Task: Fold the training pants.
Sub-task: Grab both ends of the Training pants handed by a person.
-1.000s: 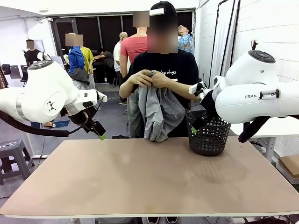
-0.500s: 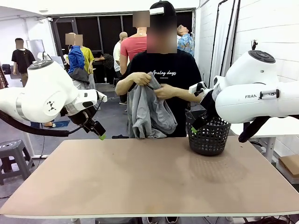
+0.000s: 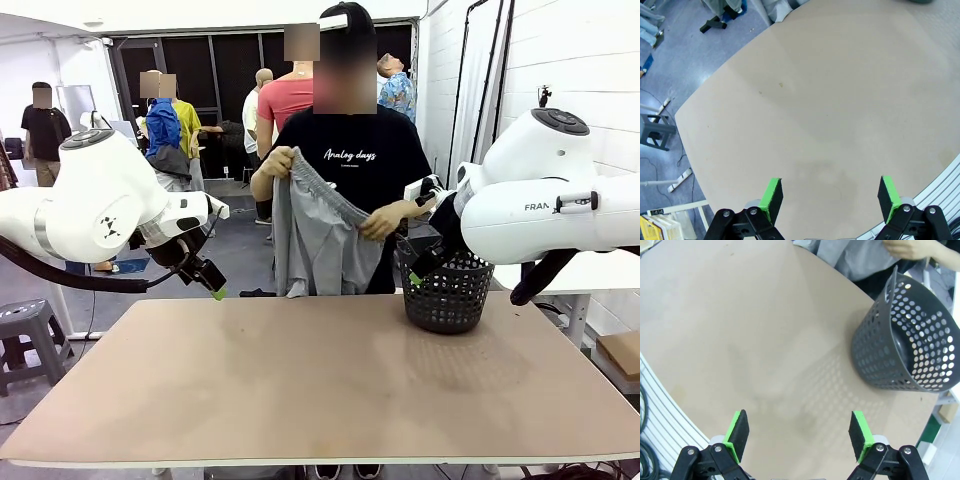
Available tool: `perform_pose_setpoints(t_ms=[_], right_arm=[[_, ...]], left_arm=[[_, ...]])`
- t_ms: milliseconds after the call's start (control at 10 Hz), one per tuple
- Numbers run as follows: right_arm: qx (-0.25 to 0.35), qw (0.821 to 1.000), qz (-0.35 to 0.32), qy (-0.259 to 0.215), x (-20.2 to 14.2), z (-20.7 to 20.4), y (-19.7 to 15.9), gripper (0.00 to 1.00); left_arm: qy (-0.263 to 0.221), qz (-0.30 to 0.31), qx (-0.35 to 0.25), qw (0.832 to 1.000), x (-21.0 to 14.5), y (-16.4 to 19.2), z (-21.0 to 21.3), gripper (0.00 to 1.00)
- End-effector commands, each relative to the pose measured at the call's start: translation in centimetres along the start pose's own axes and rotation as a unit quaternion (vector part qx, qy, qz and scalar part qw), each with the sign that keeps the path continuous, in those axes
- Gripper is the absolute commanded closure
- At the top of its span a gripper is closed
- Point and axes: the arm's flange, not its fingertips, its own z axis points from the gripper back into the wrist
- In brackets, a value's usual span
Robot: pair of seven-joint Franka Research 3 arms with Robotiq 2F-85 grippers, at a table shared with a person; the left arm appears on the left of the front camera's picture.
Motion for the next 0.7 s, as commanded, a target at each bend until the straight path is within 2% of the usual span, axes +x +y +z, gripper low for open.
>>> perform_pose_setpoints(t_ms=[0,600], right_arm=[[0.002,1.000,0.000,0.000,0.00,0.01,0.01,0.00],[0.002,1.000,0.000,0.000,0.00,0.01,0.01,0.00]], left_arm=[[0.000,0.001,-0.001,1.000,0.17,0.14,-0.04,0.00],[0.000,0.001,-0.001,1.000,0.17,0.14,-0.04,0.00]])
